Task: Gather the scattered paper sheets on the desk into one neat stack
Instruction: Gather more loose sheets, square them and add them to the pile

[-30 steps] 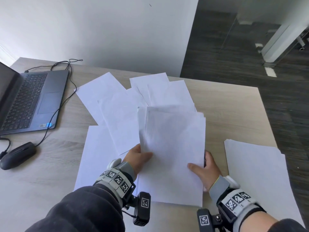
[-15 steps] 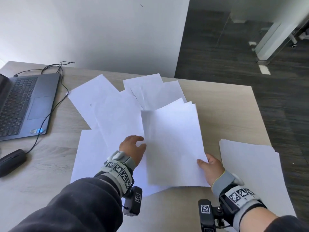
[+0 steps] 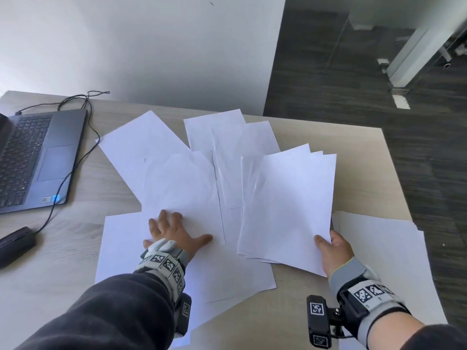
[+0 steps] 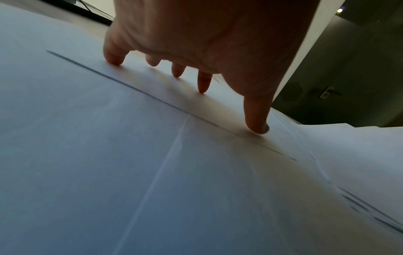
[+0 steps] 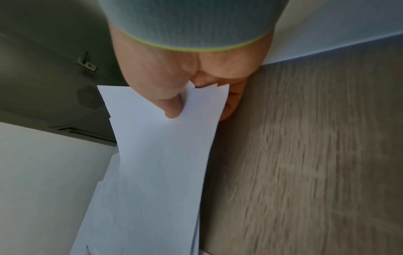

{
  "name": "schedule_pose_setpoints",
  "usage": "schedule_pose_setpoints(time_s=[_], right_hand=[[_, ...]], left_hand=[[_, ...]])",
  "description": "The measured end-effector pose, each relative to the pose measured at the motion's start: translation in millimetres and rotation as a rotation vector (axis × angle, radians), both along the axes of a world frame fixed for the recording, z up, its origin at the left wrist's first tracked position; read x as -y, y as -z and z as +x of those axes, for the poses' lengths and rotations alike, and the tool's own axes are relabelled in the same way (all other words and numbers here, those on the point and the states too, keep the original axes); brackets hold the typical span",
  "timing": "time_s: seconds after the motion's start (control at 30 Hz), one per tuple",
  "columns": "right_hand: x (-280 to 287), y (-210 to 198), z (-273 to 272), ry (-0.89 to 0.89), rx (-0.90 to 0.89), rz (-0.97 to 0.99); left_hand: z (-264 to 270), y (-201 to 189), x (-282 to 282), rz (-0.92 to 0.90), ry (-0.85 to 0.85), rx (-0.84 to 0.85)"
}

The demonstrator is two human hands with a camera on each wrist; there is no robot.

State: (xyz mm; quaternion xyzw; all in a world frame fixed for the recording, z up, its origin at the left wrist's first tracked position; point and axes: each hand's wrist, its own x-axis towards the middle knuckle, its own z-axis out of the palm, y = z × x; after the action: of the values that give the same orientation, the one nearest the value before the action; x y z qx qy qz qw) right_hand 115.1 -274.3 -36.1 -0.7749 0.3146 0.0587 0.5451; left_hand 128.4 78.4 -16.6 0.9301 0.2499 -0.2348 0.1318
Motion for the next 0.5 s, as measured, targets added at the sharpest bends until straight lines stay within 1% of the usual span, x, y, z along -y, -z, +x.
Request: schedule_pose_setpoints(time_s=[0.1,0.27,0.4,0.5], right_hand=[[-5,-2,-1,-0.034,0.000,-0.005],[-10,-2,0,-0.088,0.000,-0.010],[-19,-6,-1,-0.095,0.006,0.029],[-27,-9,-4,-0.114,0.009,0.060]], left_hand=[[-4,3,-1,0.019,0.017,0.021],[-1,1,-2,-0.018,0.035,0.018],[1,-5,-9,-0.075,0.016,0.124],[6,-10,-13,-0.148,-0.037,0.203]])
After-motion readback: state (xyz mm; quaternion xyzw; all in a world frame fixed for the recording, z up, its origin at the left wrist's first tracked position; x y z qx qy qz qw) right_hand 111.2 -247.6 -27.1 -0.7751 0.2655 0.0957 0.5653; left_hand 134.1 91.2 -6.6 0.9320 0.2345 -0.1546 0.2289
